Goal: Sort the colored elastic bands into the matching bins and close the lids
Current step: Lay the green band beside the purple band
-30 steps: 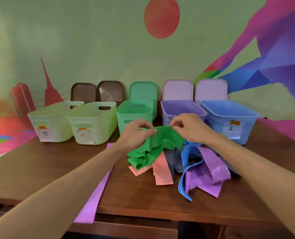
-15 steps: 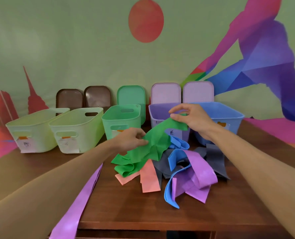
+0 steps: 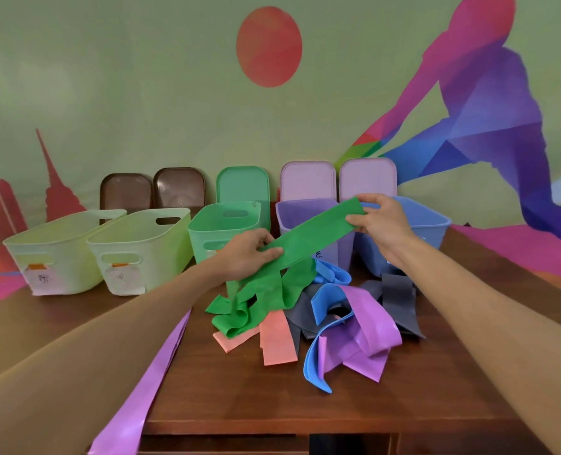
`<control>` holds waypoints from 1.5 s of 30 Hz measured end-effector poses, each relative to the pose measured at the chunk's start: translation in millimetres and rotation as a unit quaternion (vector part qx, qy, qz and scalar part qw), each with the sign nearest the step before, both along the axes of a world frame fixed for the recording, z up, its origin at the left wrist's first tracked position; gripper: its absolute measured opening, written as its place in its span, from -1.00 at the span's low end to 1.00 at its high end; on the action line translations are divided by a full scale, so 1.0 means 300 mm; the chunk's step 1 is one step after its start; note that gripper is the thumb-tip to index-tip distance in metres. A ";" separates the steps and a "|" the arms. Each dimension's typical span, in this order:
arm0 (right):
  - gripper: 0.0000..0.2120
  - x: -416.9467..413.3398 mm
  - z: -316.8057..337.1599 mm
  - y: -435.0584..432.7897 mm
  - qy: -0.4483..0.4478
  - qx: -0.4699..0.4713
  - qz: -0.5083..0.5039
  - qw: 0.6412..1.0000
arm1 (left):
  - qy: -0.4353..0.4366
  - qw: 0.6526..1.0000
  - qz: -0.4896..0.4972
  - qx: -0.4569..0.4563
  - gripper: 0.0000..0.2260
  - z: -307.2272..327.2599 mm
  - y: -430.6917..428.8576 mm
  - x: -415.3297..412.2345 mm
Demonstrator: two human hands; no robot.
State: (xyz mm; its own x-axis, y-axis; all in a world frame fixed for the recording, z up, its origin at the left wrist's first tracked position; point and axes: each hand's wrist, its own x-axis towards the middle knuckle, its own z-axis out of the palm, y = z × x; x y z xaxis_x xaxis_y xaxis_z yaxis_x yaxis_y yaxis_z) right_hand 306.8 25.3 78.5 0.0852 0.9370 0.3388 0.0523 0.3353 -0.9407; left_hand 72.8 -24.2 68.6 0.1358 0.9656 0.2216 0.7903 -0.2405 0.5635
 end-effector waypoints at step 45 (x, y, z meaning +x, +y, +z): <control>-0.90 -1.156 -0.316 0.006 -0.526 0.129 0.074 0.837 | -0.353 0.874 0.176 -0.285 -0.84 -0.293 -0.577 -0.764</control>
